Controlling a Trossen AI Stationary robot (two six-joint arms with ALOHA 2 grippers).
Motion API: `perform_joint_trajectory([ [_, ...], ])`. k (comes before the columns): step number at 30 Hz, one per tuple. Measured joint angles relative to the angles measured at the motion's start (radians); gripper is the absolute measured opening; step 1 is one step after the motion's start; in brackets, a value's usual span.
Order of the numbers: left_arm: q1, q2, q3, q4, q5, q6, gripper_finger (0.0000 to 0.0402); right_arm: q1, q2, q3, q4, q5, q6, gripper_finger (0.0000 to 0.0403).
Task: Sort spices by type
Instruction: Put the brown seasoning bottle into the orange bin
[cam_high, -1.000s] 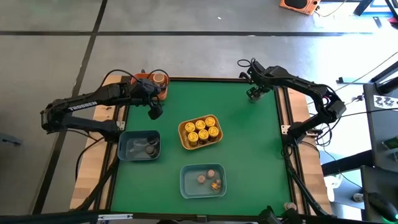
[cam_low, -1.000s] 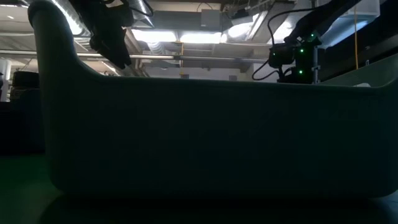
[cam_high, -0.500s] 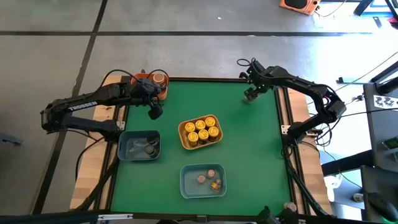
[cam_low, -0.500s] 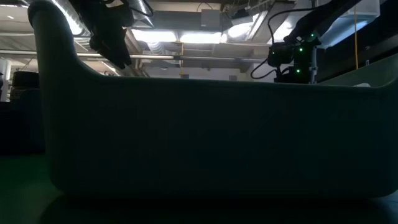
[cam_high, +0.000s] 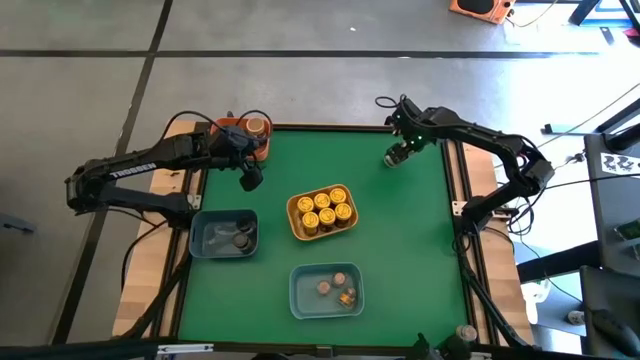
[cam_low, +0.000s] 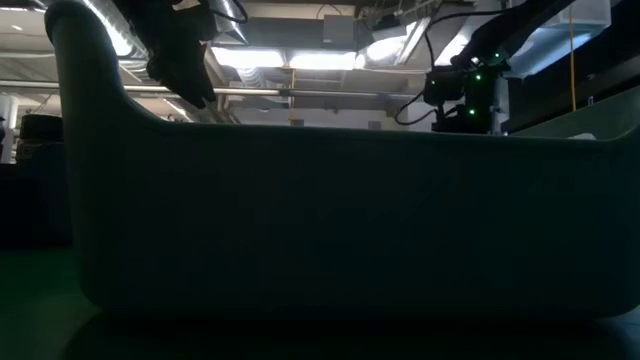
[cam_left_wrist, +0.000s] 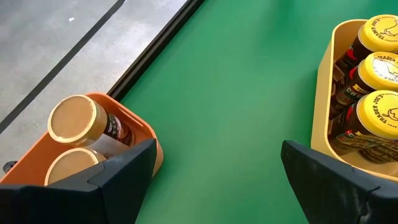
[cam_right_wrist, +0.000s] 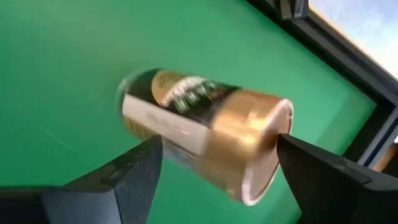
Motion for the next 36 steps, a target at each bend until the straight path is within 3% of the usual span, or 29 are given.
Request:
perform_joint_trajectory([
  [16, 0.0, 0.0, 0.0, -0.007, 0.0, -0.004, 0.0343, 0.222, -0.01, 0.003, 0.085, -0.008, 0.009, 0.031],
  [23, 0.0, 0.0, 0.0, -0.005, 0.0, -0.022, 0.0343, 0.246, -0.028, -0.028, 0.003, 0.037, 0.288, 0.031],
  [33, 0.0, 0.0, 0.0, 0.046, 0.0, -0.004, 0.0343, 0.273, -0.003, -0.152, 0.307, 0.054, 0.472, 0.031],
  [36, 0.0, 0.0, 0.0, 0.045, 0.0, -0.005, 0.0343, 0.28, 0.016, -0.159, 0.305, 0.054, 0.508, 0.031],
])
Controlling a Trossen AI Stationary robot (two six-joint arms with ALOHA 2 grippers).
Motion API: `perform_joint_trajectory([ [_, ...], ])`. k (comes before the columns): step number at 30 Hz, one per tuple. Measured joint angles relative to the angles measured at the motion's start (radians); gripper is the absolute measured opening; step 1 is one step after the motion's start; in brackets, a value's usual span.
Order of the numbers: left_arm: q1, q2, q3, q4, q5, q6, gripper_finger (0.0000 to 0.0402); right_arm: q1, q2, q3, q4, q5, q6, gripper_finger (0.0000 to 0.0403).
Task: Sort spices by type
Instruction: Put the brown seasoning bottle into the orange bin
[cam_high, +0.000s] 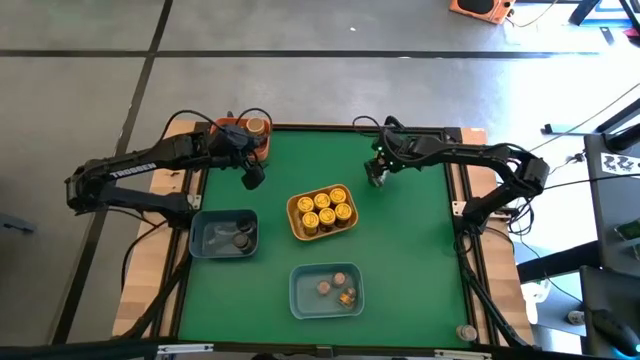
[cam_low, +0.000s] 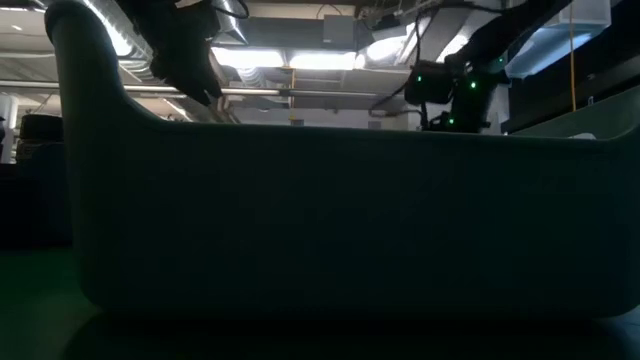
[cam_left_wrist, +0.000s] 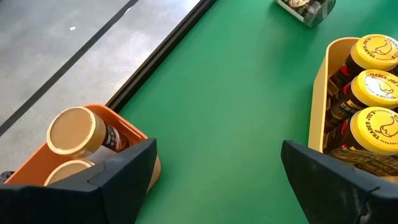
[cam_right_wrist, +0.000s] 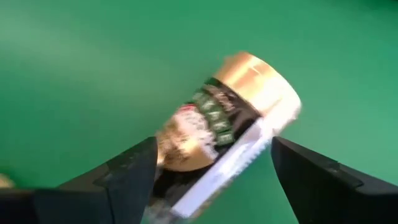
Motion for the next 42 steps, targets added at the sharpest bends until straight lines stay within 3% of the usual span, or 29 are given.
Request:
perform_joint_trajectory([
  [5, 0.0, 0.003, 0.0, 0.0, 0.0, -0.008, 0.0343, 0.035, 0.066, 0.003, 0.001, 0.069, 0.05, 0.031],
  [10, 0.0, 0.003, 0.0, -0.002, 0.0, -0.026, 0.0343, 0.038, 0.128, 0.004, 0.041, 0.06, 0.038, 0.031],
  [18, 0.0, 0.002, 0.0, -0.001, 0.0, -0.028, 0.0343, 0.037, 0.151, 0.002, 0.041, 0.08, -0.076, 0.0308],
  [24, 0.0, 0.008, 0.0, 0.0, 0.0, -0.036, 0.0343, 0.037, 0.151, 0.001, 0.039, 0.08, -0.143, 0.028],
  [30, 0.0, 0.007, 0.0, 0.006, 0.0, -0.051, 0.0343, 0.043, 0.148, -0.001, 0.077, 0.078, -0.321, 0.028],
  [36, -0.008, 0.007, 0.0, 0.034, 0.0, -0.042, 0.0343, 0.043, 0.084, -0.004, 0.085, 0.013, -0.436, 0.0281],
  [42, -0.061, 0.007, 0.0, 0.072, 0.0, -0.045, 0.0343, 0.044, 0.052, -0.057, 0.329, -0.084, -0.527, 0.0279],
])
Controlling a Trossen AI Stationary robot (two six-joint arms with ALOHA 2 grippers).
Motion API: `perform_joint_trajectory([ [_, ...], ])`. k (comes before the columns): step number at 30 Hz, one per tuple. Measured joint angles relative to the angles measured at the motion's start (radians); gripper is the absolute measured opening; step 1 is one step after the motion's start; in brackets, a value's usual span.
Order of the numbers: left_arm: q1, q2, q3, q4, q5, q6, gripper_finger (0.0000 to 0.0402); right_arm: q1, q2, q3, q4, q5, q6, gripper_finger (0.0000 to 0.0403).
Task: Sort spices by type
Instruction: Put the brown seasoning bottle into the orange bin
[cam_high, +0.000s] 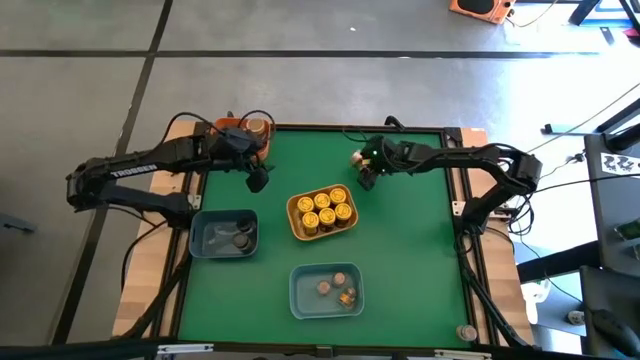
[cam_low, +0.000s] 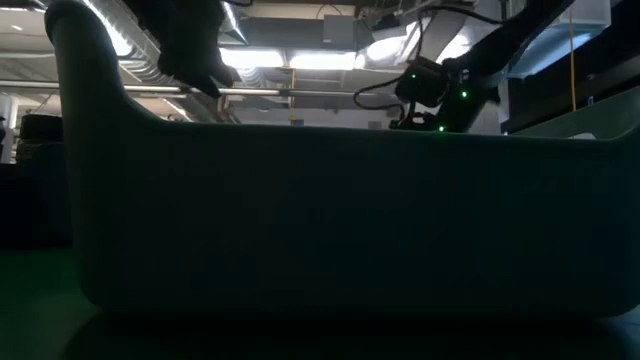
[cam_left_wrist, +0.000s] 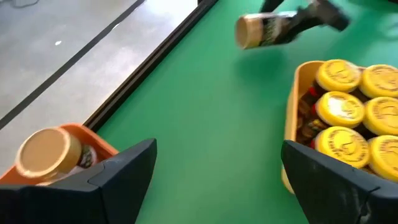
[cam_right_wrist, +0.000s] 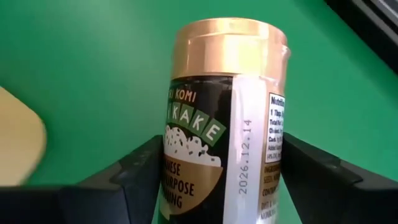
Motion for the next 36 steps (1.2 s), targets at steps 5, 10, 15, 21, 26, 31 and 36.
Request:
perform_joint_trajectory([
  [5, -0.057, 0.0, 0.0, 0.028, 0.0, -0.006, 0.0343, 0.0, 0.0, -0.148, 0.413, -0.019, -0.011, 0.028],
  [10, -0.1, 0.0, -0.038, 0.125, 0.0, -0.004, 0.0343, 0.0, 0.023, -0.294, 0.849, -0.031, -0.013, 0.0279],
  [15, -0.121, 0.007, -0.105, 0.243, 0.0, -0.003, 0.0343, 0.006, 0.096, -0.348, 1.037, -0.031, -0.03, 0.0282],
  [21, -0.126, 0.023, -0.165, 0.386, -0.001, -0.015, 0.0343, 0.041, 0.189, -0.348, 1.231, -0.033, -0.081, 0.0279],
  [26, -0.098, 0.093, -0.179, 0.461, -0.001, -0.004, 0.0343, 0.072, 0.18, -0.335, 1.28, -0.089, -0.112, 0.0282],
  [31, -0.065, 0.178, -0.176, 0.518, 0.037, 0.036, 0.0343, 0.078, 0.18, -0.301, 1.289, -0.176, -0.127, 0.028],
  [36, -0.028, 0.211, -0.14, 0.585, 0.111, 0.038, 0.0343, 0.078, 0.18, -0.281, 1.285, -0.191, -0.137, 0.0285],
])
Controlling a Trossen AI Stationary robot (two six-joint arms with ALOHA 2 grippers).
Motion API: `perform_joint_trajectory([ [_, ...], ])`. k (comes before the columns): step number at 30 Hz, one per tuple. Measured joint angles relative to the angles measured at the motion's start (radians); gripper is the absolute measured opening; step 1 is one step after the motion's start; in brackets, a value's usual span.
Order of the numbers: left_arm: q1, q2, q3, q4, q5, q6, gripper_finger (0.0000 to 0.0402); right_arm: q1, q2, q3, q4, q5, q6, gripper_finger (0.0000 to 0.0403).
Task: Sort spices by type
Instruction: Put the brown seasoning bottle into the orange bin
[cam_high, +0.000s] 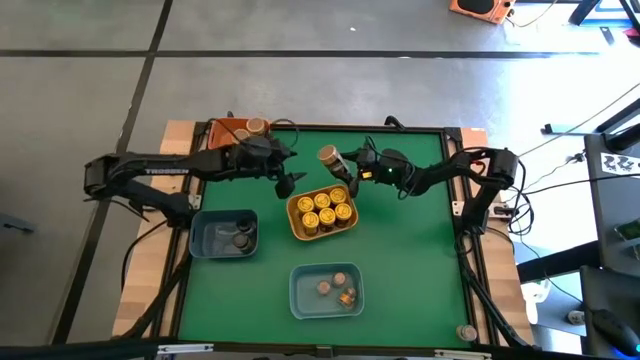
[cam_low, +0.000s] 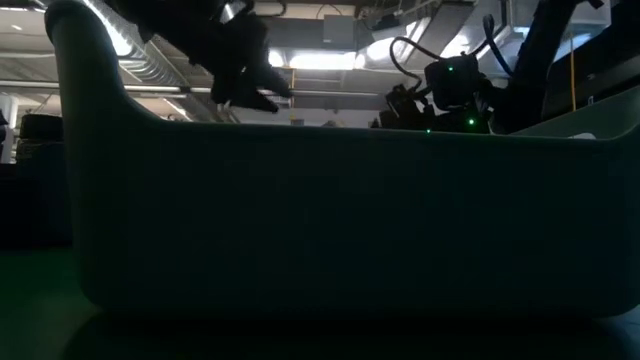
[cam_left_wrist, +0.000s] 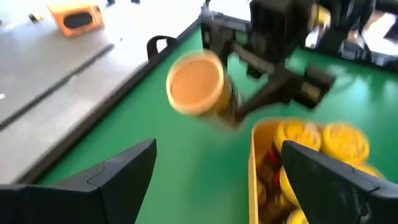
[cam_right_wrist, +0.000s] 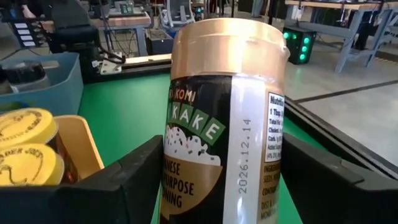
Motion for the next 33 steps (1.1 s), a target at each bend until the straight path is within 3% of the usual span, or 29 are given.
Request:
perform_joint_trajectory([
  [7, 0.003, -0.004, 0.025, 0.103, -0.005, 0.01, 0.0343, 0.0, 0.0, 0.001, 0.0, -0.005, -0.006, 0.0281],
  [21, 0.006, -0.004, 0.026, 0.157, -0.026, -0.145, 0.0356, 0.007, -0.001, 0.001, 0.011, -0.054, -0.018, 0.0286],
  [26, -0.003, -0.003, 0.026, 0.181, 0.08, -0.05, 0.0382, 0.007, -0.001, 0.003, 0.016, -0.097, -0.017, 0.0286],
  [33, -0.003, -0.003, 0.025, 0.194, 0.077, -0.098, 0.039, 0.039, -0.001, 0.037, 0.016, -0.157, -0.021, 0.0286],
])
